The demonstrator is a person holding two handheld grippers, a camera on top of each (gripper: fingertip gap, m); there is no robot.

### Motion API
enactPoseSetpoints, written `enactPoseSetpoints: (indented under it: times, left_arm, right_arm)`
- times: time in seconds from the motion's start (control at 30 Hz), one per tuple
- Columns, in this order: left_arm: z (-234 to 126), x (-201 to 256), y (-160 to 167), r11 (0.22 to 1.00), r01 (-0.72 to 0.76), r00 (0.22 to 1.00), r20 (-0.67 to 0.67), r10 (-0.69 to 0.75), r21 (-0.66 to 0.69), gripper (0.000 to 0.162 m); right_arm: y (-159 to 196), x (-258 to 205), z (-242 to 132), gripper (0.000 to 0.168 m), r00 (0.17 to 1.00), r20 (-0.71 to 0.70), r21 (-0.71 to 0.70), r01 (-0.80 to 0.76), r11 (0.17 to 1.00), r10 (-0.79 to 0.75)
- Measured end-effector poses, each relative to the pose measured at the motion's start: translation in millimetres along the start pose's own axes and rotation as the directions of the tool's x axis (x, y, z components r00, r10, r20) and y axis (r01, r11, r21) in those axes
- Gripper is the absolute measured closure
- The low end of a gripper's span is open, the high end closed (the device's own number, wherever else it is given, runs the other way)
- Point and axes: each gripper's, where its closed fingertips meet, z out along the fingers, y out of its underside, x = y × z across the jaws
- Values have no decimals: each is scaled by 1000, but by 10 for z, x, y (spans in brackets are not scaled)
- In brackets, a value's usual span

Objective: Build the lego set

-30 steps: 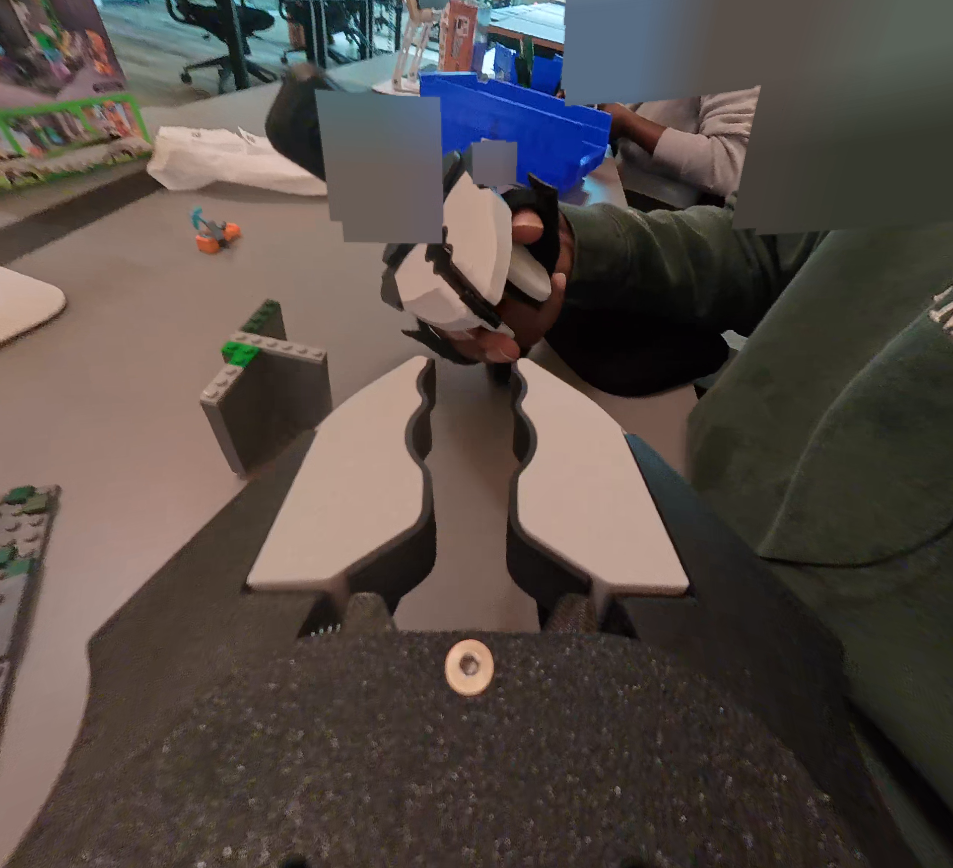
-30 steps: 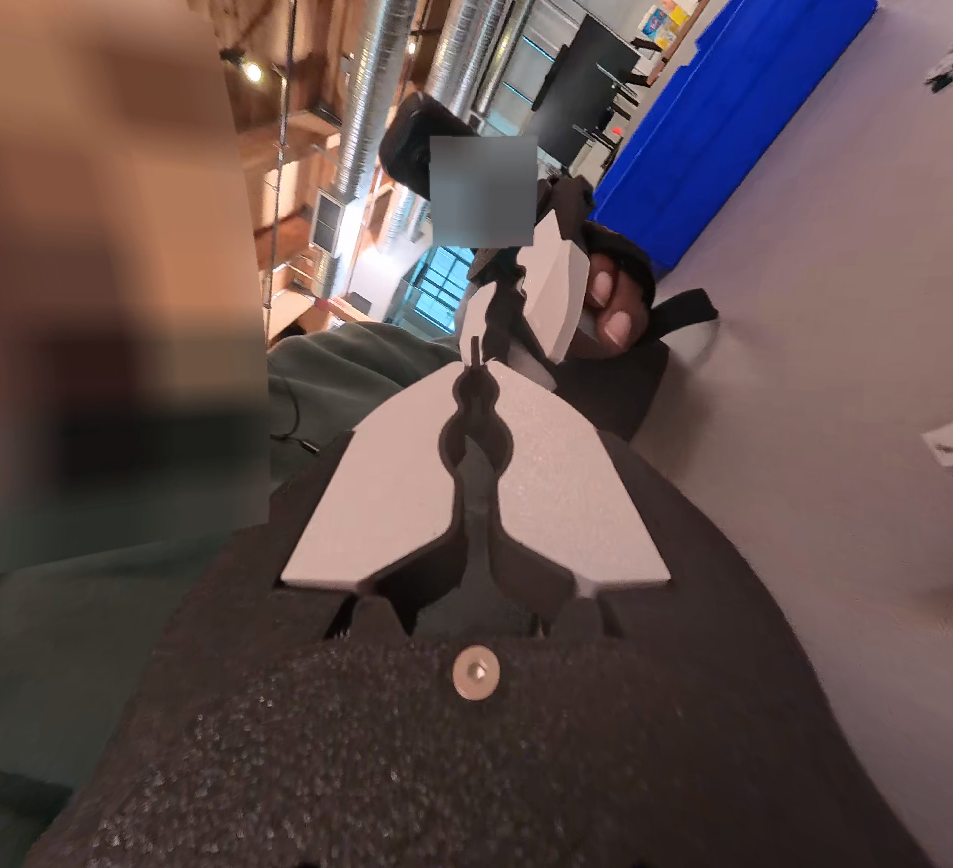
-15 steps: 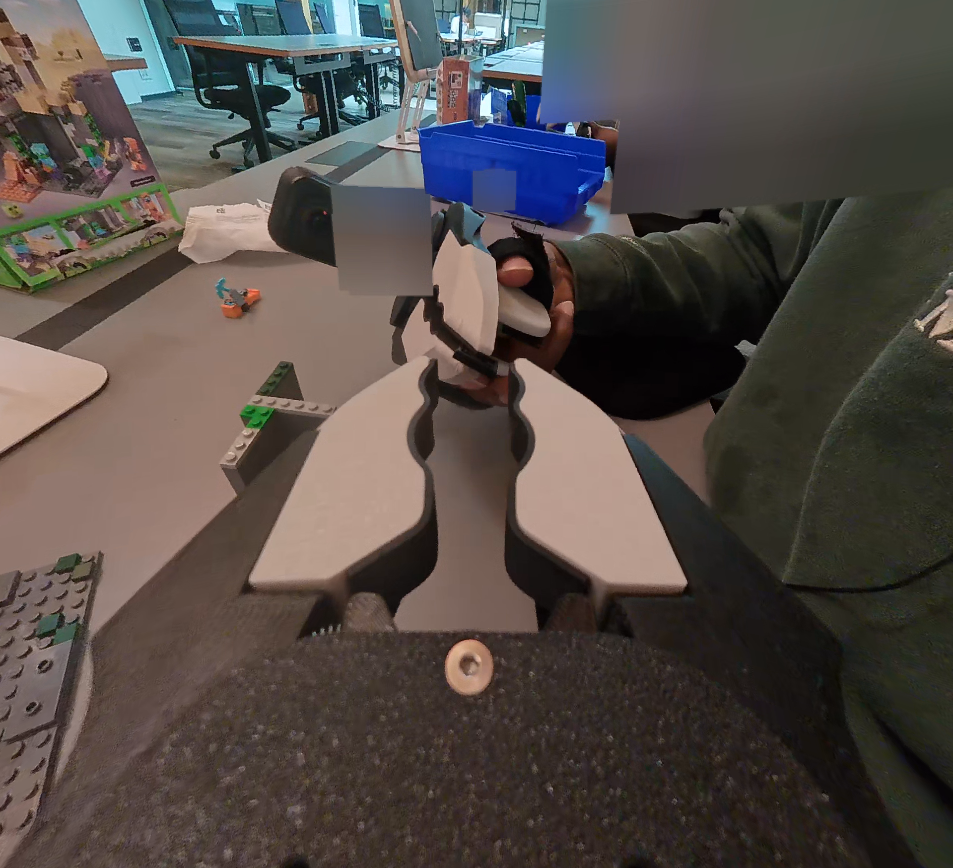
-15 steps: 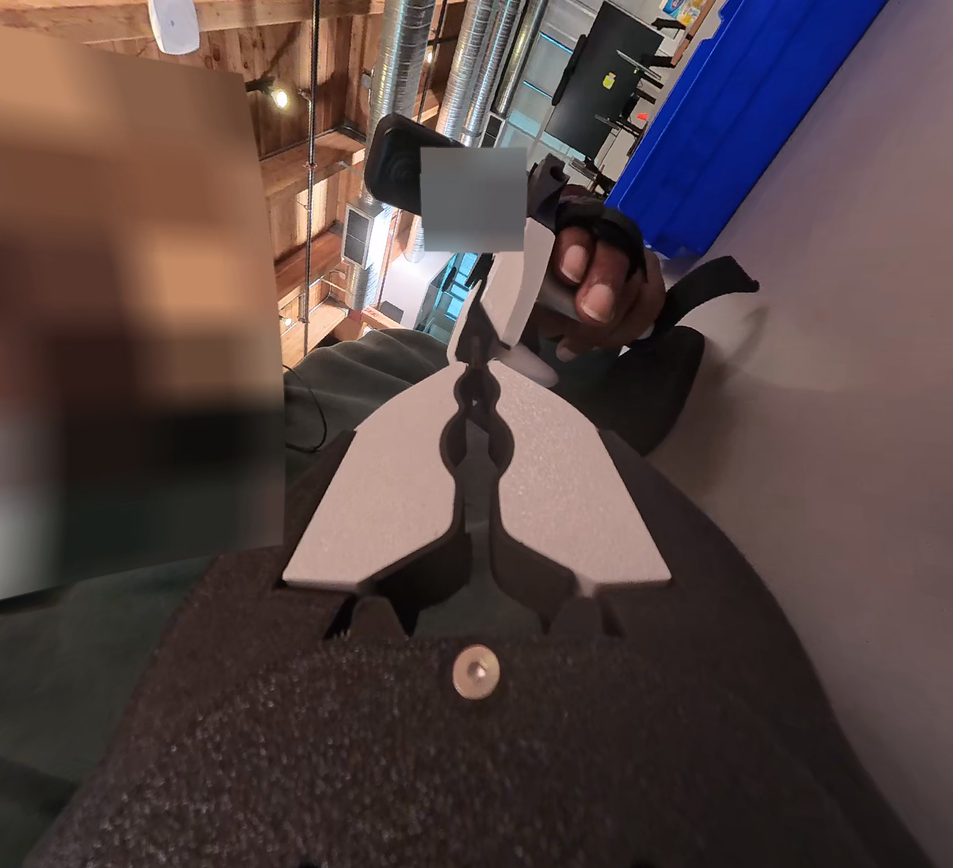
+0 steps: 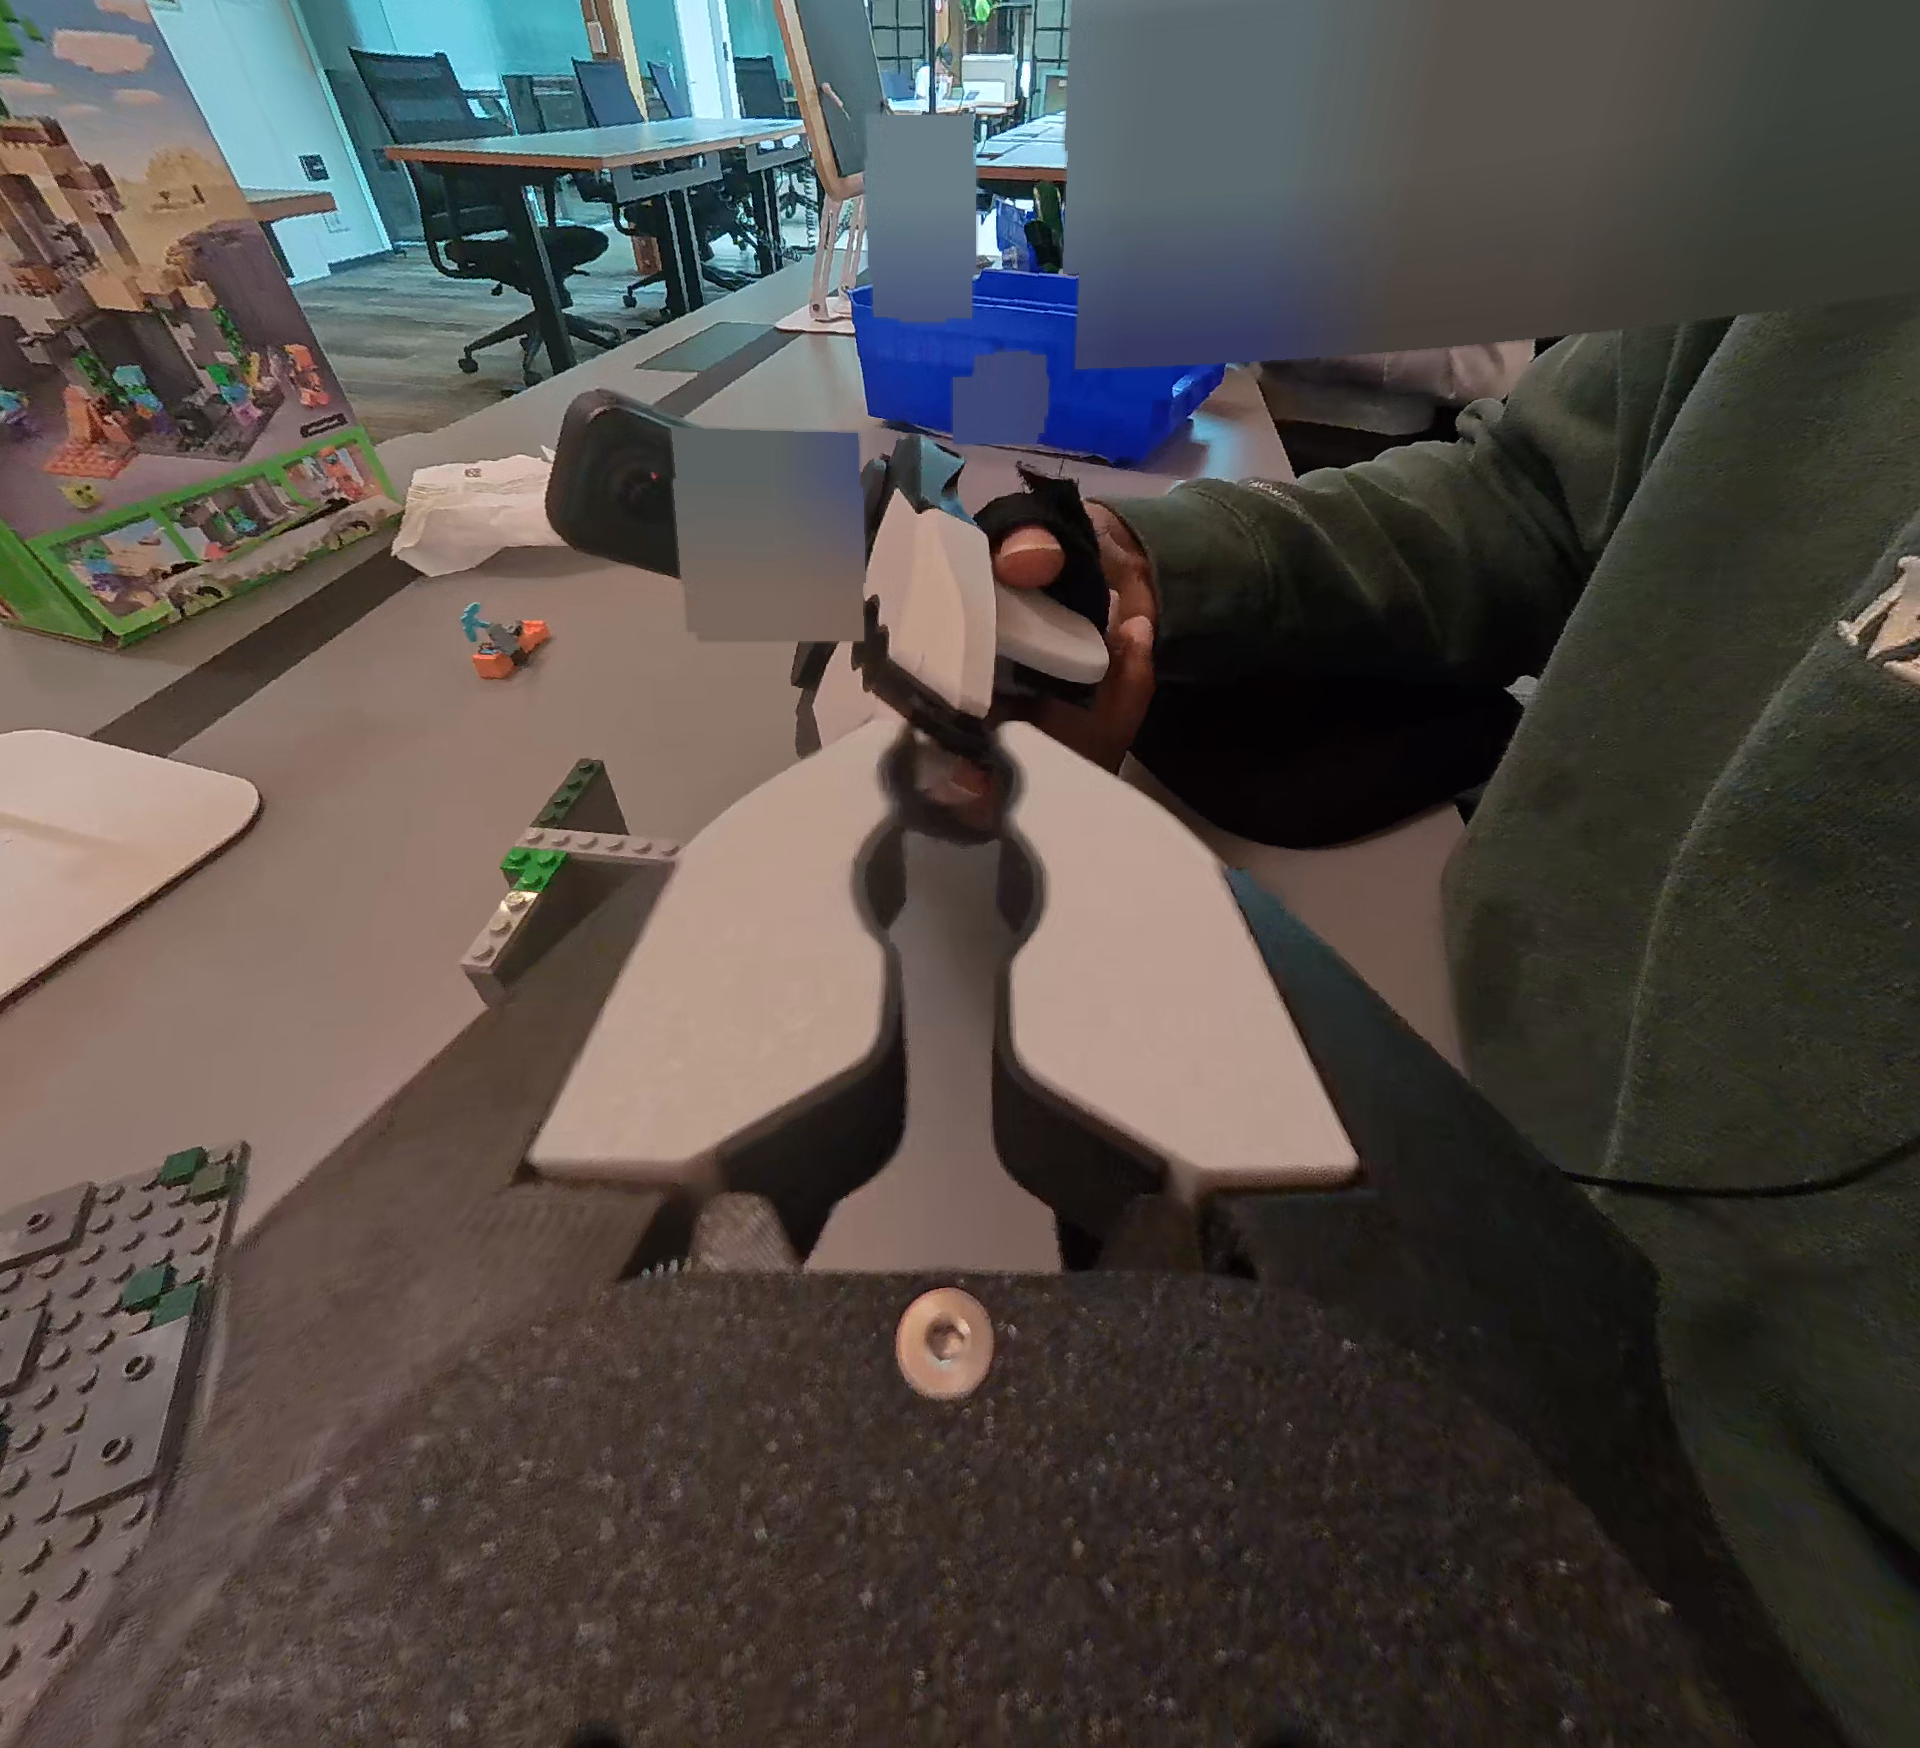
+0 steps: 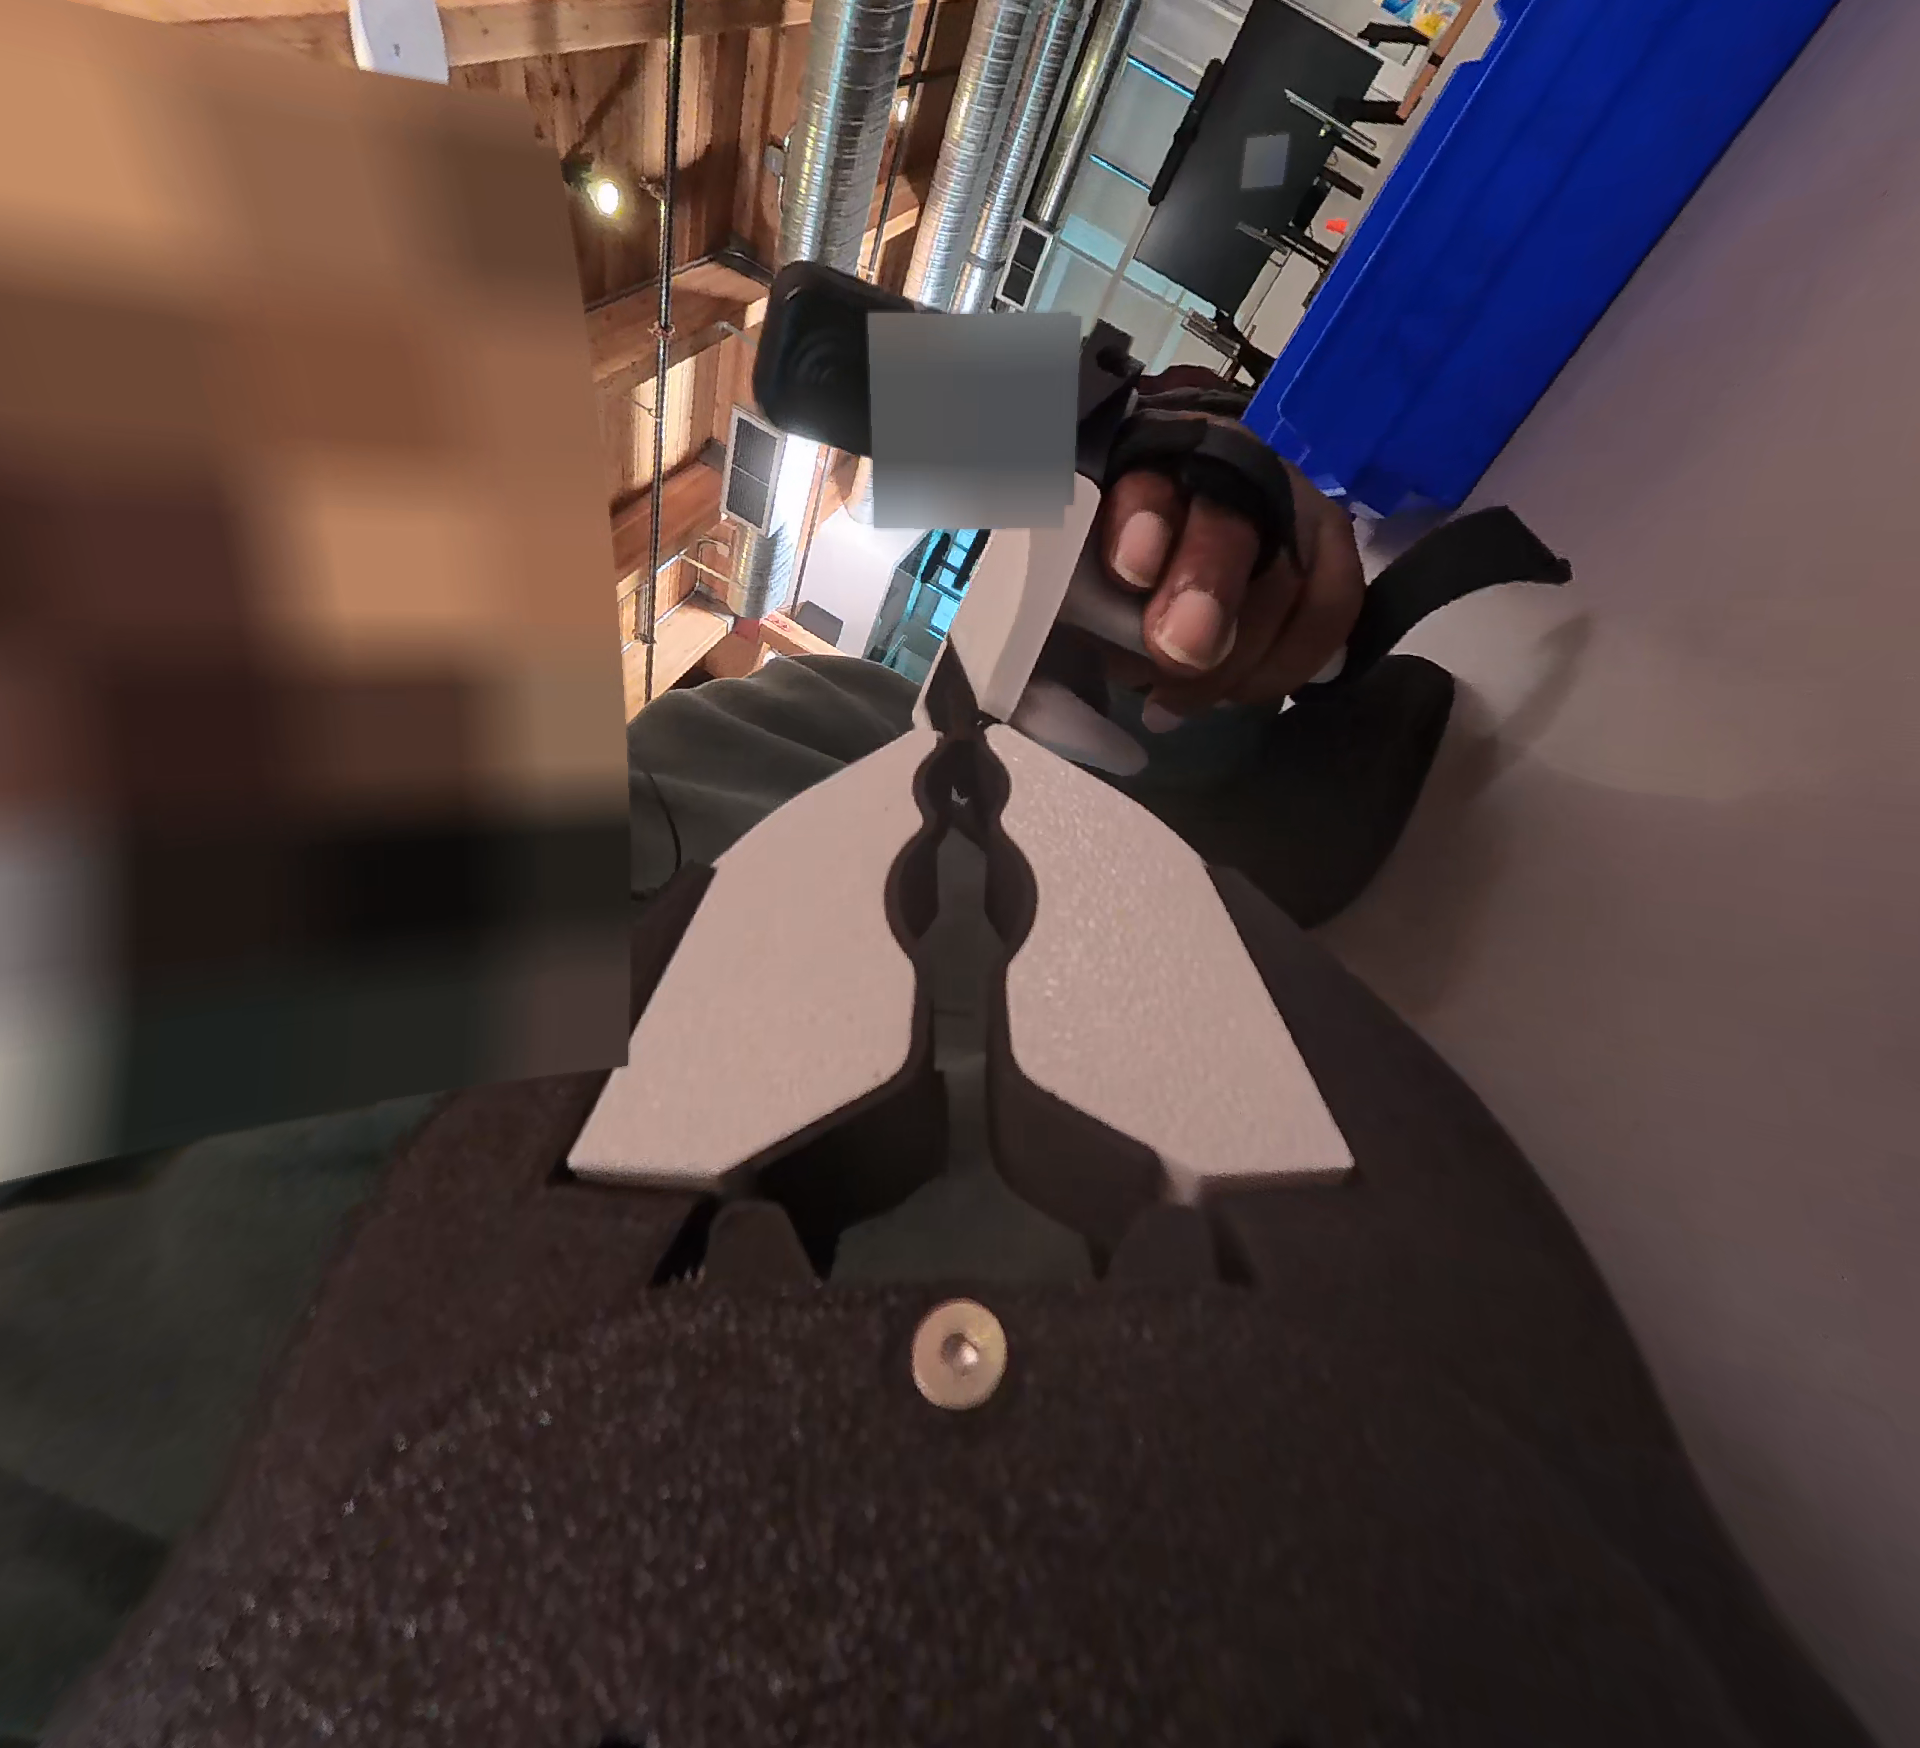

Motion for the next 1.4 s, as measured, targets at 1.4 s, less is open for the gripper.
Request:
enactPoseSetpoints:
  times: [1.4]
  left_arm:
    - [-93,95,246,987,-107,994,-12,107,-119,135]
  right_arm:
    - [278,222,-23,151,771,-206,-307,533,788,-602]
